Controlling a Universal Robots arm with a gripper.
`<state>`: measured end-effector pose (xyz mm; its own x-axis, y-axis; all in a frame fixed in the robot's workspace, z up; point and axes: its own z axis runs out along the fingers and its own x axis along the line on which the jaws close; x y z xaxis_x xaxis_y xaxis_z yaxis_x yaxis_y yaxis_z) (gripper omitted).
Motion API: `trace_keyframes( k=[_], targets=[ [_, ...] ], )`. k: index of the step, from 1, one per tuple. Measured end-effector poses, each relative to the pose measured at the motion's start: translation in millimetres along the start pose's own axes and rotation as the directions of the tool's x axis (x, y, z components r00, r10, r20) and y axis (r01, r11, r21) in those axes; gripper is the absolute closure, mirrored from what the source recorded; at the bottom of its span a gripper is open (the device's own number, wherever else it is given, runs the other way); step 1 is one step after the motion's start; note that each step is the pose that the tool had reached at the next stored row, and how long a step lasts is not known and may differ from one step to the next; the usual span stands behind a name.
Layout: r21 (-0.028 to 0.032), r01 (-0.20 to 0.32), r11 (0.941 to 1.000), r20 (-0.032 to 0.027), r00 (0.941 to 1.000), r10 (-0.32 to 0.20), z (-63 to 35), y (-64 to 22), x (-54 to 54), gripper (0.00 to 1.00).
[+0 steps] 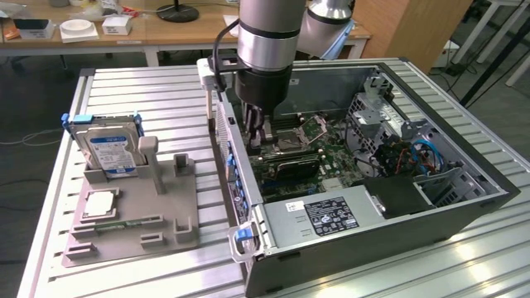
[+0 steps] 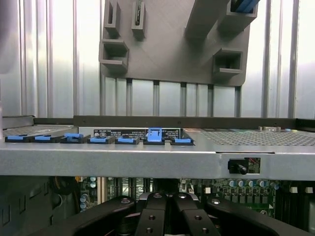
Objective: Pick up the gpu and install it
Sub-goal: 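Press down on the gpu until it lock into place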
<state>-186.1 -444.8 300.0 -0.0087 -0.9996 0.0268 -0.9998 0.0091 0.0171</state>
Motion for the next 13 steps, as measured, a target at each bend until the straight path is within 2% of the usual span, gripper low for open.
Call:
trace_keyframes(
  k=[7,10,13],
  targets=[
    [-0.0019,-0.001,1.0,0.0013,1.0,0.001,0.9,-0.3,1.2,0.89],
    [-0.0124,-0.002,0.9999,0.0022,1.0,0.002,2.0,-1.5,1.2,0.89],
    [-0.0164,-0.004,0.9999,0.0046,1.0,0.004,2.7,-2.1,1.2,0.89]
  ],
)
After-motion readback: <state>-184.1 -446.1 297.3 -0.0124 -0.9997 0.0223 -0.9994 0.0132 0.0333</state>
